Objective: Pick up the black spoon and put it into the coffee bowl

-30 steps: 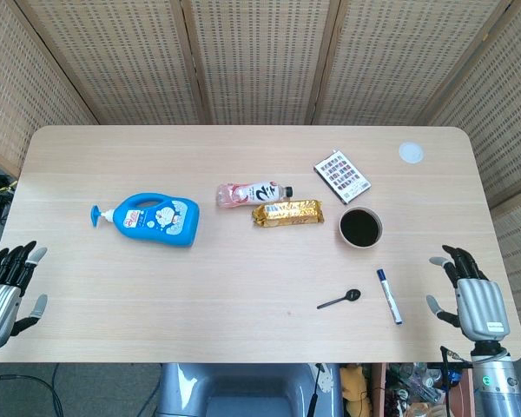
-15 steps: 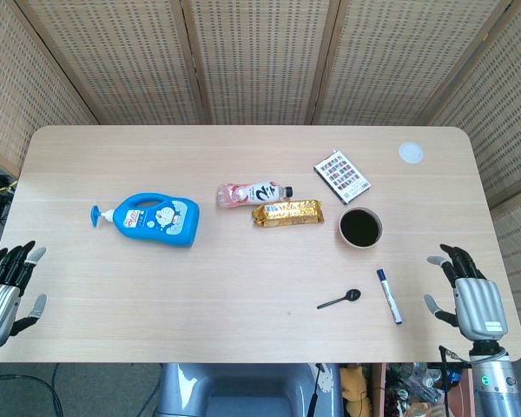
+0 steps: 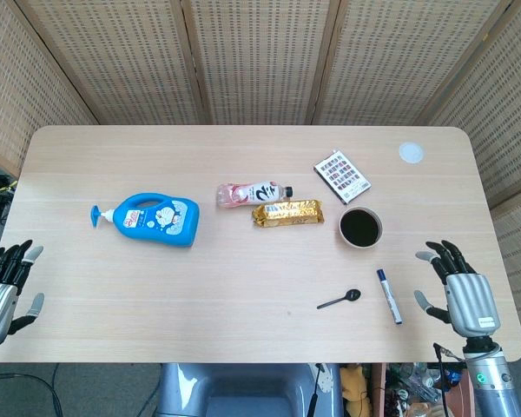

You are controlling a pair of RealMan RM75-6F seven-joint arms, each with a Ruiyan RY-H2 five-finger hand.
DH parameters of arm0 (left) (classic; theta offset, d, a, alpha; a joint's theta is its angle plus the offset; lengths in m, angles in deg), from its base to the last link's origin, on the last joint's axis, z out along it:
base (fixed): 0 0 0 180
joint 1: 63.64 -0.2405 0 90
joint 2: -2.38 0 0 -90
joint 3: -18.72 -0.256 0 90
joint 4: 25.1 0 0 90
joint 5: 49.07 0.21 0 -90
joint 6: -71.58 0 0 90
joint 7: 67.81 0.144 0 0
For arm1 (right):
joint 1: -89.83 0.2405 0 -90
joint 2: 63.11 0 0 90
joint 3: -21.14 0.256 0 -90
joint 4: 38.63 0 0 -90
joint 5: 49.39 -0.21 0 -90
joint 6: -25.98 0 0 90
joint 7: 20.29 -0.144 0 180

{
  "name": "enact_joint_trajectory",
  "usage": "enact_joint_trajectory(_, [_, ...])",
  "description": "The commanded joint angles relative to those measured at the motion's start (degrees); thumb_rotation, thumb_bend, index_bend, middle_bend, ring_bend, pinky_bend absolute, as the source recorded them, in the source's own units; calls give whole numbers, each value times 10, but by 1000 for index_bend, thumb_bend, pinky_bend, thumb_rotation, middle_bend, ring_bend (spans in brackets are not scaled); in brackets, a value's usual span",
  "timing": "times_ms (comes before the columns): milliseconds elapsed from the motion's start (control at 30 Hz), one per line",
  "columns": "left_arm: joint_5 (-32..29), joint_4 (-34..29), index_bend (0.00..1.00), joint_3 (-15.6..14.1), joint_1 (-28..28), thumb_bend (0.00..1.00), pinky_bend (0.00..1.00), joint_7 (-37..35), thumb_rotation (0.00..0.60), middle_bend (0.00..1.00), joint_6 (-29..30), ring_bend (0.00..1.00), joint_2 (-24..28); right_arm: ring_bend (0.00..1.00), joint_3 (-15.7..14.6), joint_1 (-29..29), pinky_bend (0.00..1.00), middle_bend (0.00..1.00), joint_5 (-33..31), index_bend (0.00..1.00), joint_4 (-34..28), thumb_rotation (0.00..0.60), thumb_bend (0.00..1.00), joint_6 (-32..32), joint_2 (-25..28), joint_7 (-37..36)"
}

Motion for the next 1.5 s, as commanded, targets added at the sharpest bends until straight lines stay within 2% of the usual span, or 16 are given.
enact_joint_trajectory(33, [-1, 0, 0, 1, 1, 466, 0, 1, 600, 0, -1, 0, 0, 214, 2, 20, 491, 312, 20, 291, -17, 600, 419, 22, 14, -7])
enact_joint_trajectory(167, [-1, -1, 0, 2, 2, 466, 0, 3, 600, 0, -1, 0, -1, 313, 6, 50, 575, 379, 32, 291, -36, 600, 420, 63, 24, 1])
enact_joint_trajectory(467, [-12, 6, 0, 4, 3, 467, 0, 5, 600, 0, -8, 0, -1, 561, 18, 137, 800, 607, 21, 297, -69, 600, 419, 192, 25, 33])
enact_joint_trajectory(633, [-17, 11, 0, 4, 4, 467, 0, 2, 600, 0, -12, 0, -3, 666, 21, 175, 916, 740, -4, 375, -66, 600, 419, 249, 6, 68])
enact_joint_trajectory(800, [-18, 17, 0, 5, 5, 466, 0, -2, 600, 0, -16, 0, -5, 758, 22, 203, 994, 817, -36, 449, -52, 600, 420, 289, -28, 112])
enact_joint_trajectory(1033, [-20, 26, 0, 5, 6, 466, 0, -9, 600, 0, -18, 0, -7, 840, 16, 230, 1000, 882, -67, 521, -21, 600, 420, 318, -76, 165])
enact_joint_trajectory(1500, [-21, 46, 0, 3, 8, 465, 0, -26, 600, 0, -24, 0, -13, 865, -6, 252, 1000, 892, -137, 534, 53, 600, 421, 338, -153, 228])
